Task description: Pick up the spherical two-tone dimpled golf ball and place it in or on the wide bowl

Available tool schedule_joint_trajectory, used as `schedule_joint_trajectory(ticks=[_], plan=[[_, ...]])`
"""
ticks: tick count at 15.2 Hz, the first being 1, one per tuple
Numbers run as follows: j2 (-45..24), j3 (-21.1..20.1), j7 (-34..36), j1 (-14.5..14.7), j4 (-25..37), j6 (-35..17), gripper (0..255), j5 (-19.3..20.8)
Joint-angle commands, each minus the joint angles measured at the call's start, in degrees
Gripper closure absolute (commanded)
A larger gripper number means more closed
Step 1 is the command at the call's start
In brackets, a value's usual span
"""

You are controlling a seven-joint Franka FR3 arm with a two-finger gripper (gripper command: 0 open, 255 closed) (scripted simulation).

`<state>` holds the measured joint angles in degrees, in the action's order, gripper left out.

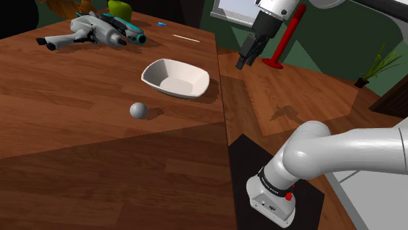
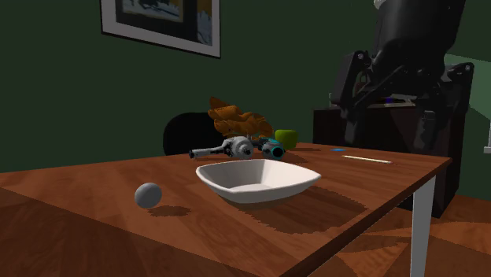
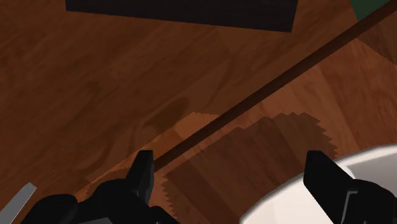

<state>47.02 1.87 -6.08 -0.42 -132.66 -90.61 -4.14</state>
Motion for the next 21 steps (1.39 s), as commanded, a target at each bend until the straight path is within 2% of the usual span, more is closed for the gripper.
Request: schedule_joint_trajectory(ticks=[1,12,17,21], plan=[[0.0,0.0,0.0,0.0,0.0,0.0,0,0.0],[-12.2,-15.8,20.9,1.8,7.5,-0.3,0,-7.4],[-20.8,-22.4,30.5,1.9,13.8,-0.7,0,-8.8],[-29.0,-27.5,38.6,2.0,20.2,-0.9,0,-8.5]])
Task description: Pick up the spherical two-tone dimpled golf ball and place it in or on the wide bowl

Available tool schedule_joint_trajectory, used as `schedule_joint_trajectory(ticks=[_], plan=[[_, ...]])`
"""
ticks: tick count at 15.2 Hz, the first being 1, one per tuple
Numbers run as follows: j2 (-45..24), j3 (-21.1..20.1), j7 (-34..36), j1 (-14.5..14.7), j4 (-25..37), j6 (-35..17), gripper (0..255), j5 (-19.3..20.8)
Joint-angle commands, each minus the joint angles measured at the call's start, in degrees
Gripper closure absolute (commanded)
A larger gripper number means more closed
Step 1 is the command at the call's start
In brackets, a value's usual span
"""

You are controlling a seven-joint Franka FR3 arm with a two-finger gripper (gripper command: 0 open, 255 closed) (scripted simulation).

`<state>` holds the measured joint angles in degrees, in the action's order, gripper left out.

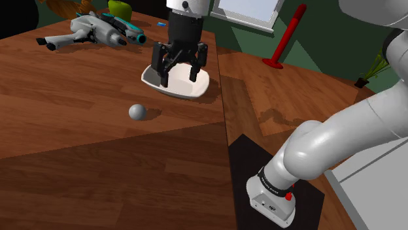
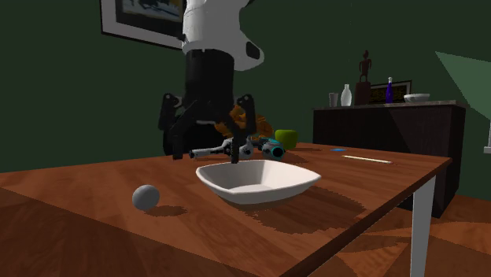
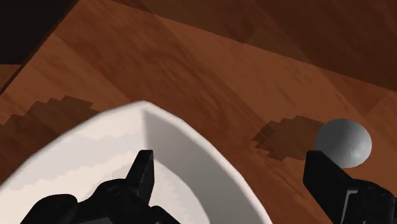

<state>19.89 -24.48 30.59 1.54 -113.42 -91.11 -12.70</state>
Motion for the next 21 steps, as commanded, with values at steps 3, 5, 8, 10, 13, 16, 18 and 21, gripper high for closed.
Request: schedule_joint_trajectory(ticks=[3,5,8,10,13,16,18,21], plan=[[-9.0,-4.8,8.4,0.3,6.7,-0.3,0,1.4],[-14.2,-6.9,12.9,1.0,10.9,-0.1,0,2.9],[-21.7,-9.3,19.0,2.5,17.2,0.6,0,5.6],[-21.3,-9.1,18.8,2.7,15.2,-1.0,0,5.3],[-20.7,-9.2,18.5,2.7,12.4,-3.4,0,5.0],[-20.4,-9.2,18.3,2.8,10.1,-5.4,0,4.8],[-20.4,-9.2,18.3,2.8,10.1,-5.4,0,4.8],[-20.4,-9.2,18.3,2.8,10.1,-5.4,0,4.8]])
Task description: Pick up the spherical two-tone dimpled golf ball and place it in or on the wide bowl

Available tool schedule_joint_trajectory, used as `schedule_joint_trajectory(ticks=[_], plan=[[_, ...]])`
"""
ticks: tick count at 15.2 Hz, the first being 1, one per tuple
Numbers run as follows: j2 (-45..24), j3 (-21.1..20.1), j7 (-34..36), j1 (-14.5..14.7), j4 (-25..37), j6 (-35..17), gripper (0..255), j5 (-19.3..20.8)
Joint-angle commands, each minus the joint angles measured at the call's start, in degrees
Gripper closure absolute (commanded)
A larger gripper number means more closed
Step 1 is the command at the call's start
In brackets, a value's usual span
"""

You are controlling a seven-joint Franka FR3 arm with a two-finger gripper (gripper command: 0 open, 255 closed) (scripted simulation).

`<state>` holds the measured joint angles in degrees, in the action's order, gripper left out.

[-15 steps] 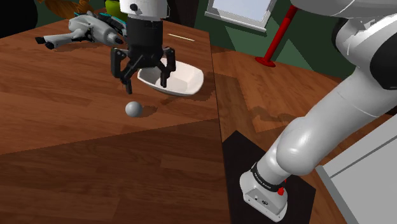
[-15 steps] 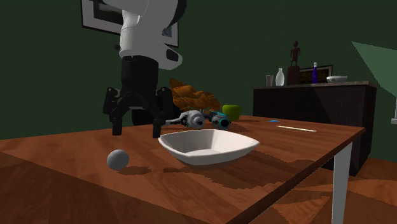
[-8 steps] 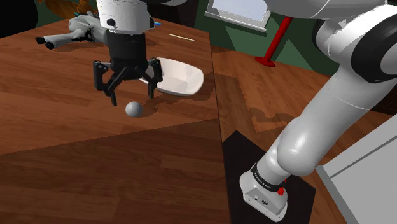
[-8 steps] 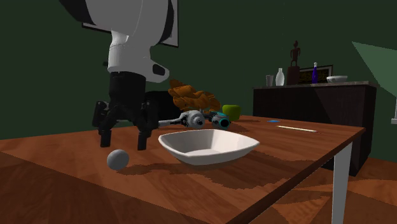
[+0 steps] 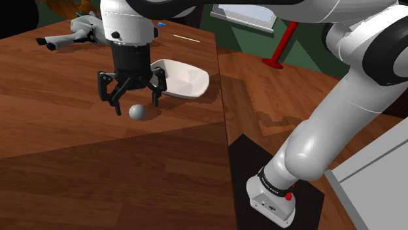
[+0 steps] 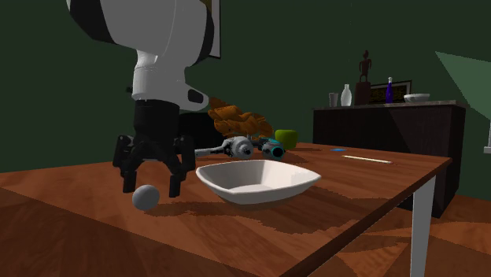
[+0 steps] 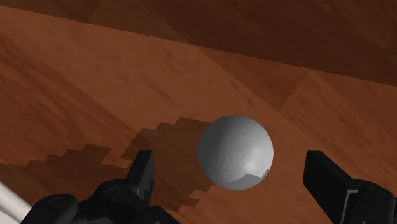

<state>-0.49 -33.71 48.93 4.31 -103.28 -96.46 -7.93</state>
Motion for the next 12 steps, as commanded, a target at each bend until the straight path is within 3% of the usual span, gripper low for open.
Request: schedule_joint_trajectory(ticks=[1,2,3,12], plan=[[0.0,0.0,0.0,0.0,0.0,0.0,0,0.0],[0.0,0.0,0.0,0.0,0.0,0.0,0,0.0],[0.0,0.0,0.0,0.0,0.0,0.0,255,0.0],[0.0,0.0,0.0,0.0,0.0,0.0,255,0.0]])
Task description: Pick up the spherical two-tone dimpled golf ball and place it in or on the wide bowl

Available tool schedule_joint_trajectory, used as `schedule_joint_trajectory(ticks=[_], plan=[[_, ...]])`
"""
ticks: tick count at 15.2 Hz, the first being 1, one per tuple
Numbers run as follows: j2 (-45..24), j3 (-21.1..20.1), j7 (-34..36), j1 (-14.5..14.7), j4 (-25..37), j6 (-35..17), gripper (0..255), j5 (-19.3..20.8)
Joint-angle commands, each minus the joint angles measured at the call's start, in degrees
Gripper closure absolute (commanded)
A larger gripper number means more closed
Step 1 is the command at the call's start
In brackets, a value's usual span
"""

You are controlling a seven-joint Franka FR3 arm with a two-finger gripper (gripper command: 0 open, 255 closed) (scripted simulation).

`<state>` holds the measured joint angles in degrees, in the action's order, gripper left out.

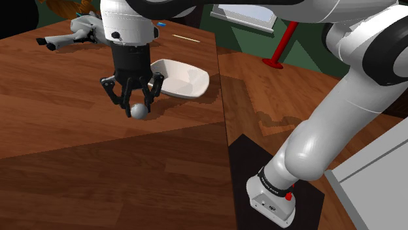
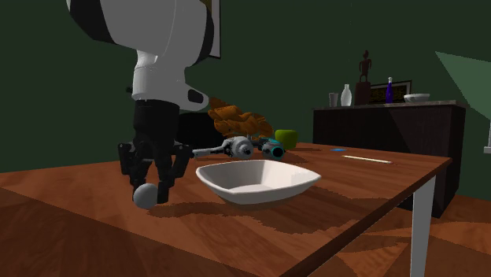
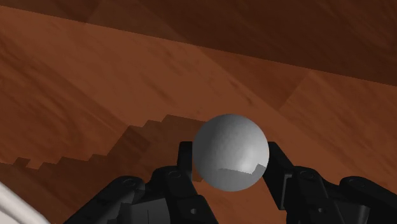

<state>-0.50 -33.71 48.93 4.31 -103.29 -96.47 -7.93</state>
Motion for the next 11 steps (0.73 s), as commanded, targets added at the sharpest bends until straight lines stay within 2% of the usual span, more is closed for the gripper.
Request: schedule_joint_trajectory(ticks=[1,11], plan=[[0.0,0.0,0.1,0.0,0.7,0.8,255,0.0],[-0.6,0.0,1.3,0.0,9.1,8.5,255,0.4]])
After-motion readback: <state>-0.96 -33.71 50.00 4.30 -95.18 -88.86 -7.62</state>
